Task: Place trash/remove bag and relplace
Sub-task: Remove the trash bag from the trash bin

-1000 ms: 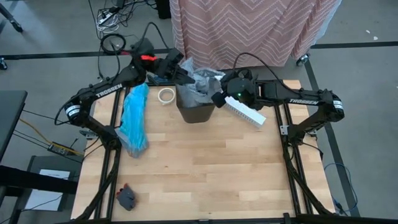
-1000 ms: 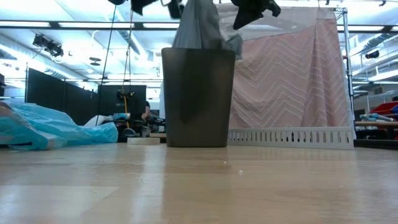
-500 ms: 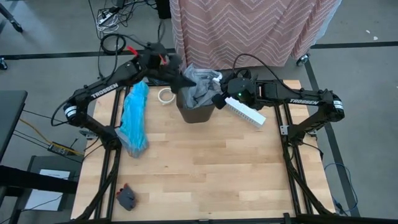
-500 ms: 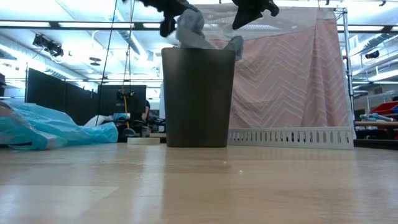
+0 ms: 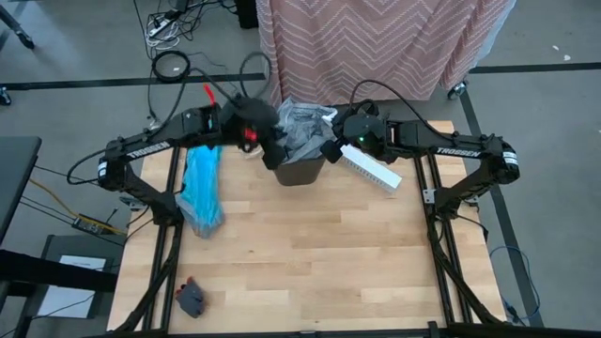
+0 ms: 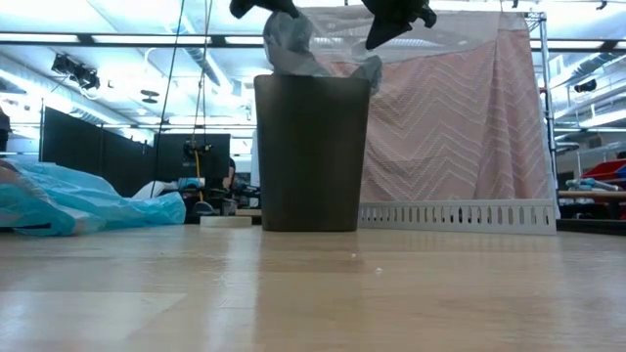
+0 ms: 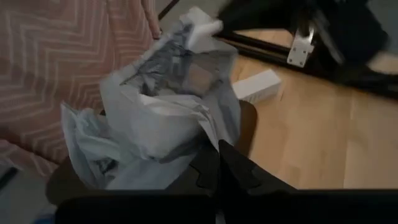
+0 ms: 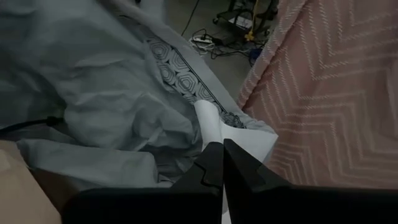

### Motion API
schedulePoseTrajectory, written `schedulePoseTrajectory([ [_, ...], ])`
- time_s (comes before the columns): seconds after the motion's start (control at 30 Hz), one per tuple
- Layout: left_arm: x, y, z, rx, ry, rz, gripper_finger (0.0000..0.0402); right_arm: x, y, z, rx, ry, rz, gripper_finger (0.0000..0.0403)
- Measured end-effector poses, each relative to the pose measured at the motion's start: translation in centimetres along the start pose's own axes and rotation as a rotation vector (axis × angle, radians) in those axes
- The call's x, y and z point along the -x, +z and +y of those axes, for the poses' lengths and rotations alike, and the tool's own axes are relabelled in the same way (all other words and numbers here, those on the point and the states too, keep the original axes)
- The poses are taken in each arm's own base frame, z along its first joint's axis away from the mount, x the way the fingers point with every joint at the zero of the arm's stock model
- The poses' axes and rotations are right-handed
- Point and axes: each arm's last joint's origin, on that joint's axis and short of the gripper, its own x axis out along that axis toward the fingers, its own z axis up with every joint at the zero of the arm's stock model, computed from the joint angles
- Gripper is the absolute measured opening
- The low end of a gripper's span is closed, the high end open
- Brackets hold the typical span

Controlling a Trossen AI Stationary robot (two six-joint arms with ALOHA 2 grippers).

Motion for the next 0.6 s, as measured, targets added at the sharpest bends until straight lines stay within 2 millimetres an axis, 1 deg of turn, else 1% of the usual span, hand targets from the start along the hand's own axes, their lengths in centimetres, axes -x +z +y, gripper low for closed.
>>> schedulePoseTrajectory([
  [0.17,0.7,-0.6,-2.5,-0.061,0.017,0.007,0.0007,0.0,0.0,0.0,0.016,0.000,0.000,0.0000],
  [0.47,2.7,-2.1,-6.4,-0.198,0.214,-0.018,0.0007,0.0,0.0,0.0,0.076,0.002,0.001,0.0000],
  [0.53,3.2,-2.4,-7.3,-0.205,0.227,-0.036,0.0007,0.0,0.0,0.0,0.094,0.011,0.002,0.0000],
  [0.6,3.7,-2.7,-8.2,-0.189,0.203,-0.050,0.0007,-0.1,0.0,0.0,0.098,0.029,0.006,0.0000],
])
